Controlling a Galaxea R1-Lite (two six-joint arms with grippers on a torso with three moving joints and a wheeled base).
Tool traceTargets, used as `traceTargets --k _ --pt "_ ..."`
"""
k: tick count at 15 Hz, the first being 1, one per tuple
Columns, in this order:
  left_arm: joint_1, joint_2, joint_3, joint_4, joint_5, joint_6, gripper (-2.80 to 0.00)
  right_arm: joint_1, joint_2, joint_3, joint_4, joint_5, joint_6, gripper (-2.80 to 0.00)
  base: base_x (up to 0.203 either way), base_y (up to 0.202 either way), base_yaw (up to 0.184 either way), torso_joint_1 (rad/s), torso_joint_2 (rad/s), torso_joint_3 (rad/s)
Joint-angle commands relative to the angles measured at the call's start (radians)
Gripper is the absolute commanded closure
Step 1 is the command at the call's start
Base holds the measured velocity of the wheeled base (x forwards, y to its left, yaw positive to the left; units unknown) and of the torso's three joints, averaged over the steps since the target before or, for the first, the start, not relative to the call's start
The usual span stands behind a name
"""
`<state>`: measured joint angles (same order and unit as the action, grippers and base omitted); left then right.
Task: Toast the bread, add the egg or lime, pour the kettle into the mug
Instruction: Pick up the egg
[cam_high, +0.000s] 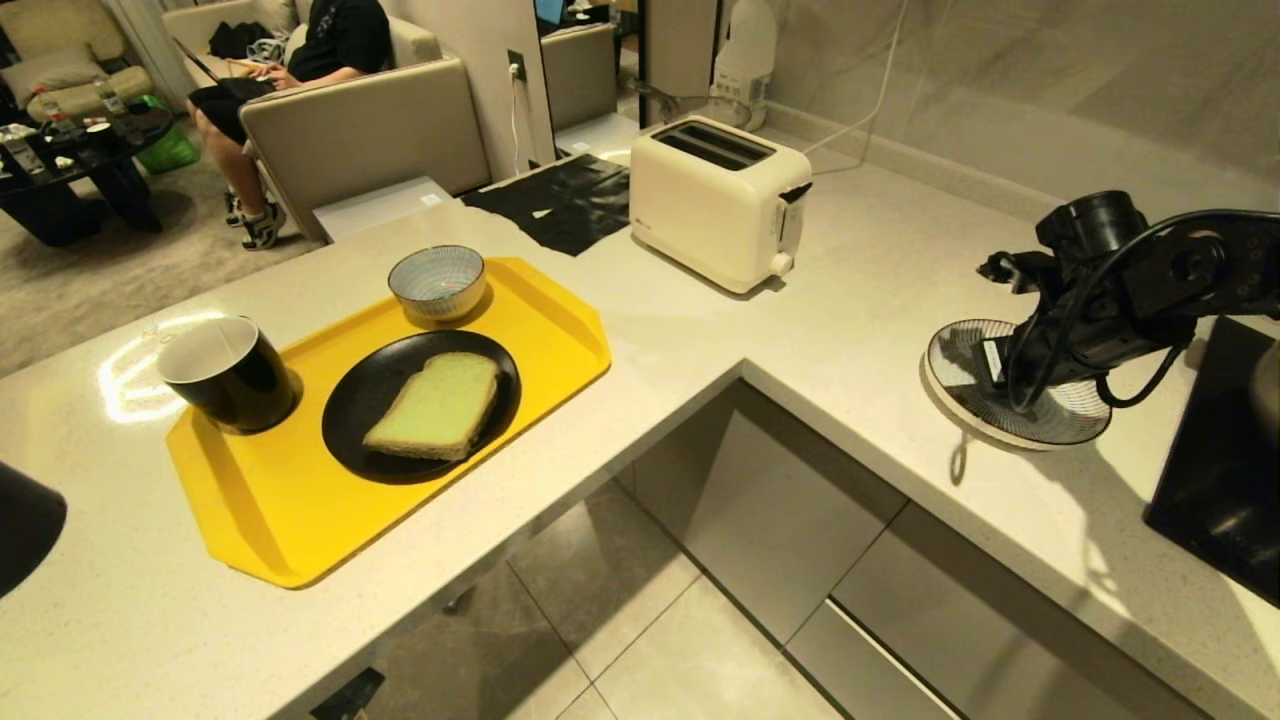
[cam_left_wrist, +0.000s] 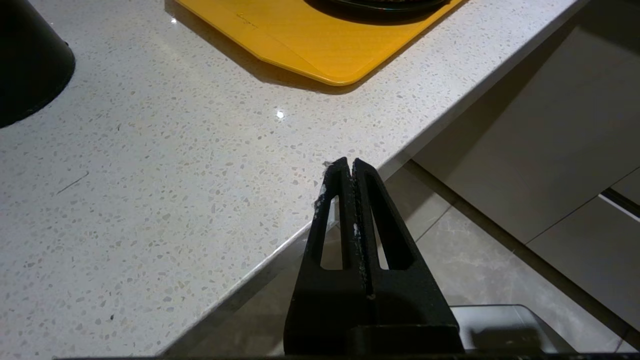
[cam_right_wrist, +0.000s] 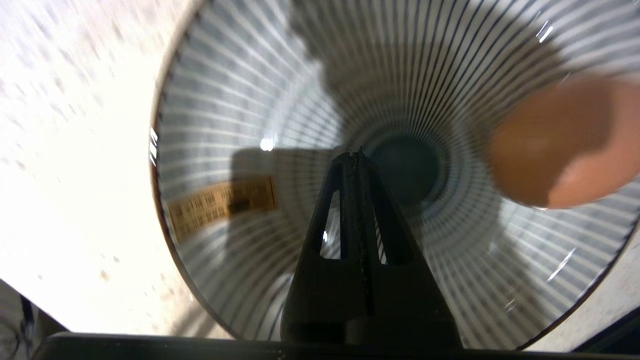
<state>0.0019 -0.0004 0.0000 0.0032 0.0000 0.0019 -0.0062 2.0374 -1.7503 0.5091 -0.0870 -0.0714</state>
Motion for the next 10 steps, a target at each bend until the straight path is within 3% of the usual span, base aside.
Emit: traceTargets --k 1,10 --pt "0.000 -0.001 0.000 0.000 0.000 0.000 0.00 0.000 -0.017 -0.003 -0.039 0.000 0.000 0.00 0.000 0.000 0.000 0.000 0.00 0.000" --pt "0.001 0.000 0.000 0.000 0.000 0.000 0.00 -0.032 -0.054 -0.017 -0.101 -0.034 -0.009 0.00 0.000 0.000 0.000 0.000 0.00 0.000"
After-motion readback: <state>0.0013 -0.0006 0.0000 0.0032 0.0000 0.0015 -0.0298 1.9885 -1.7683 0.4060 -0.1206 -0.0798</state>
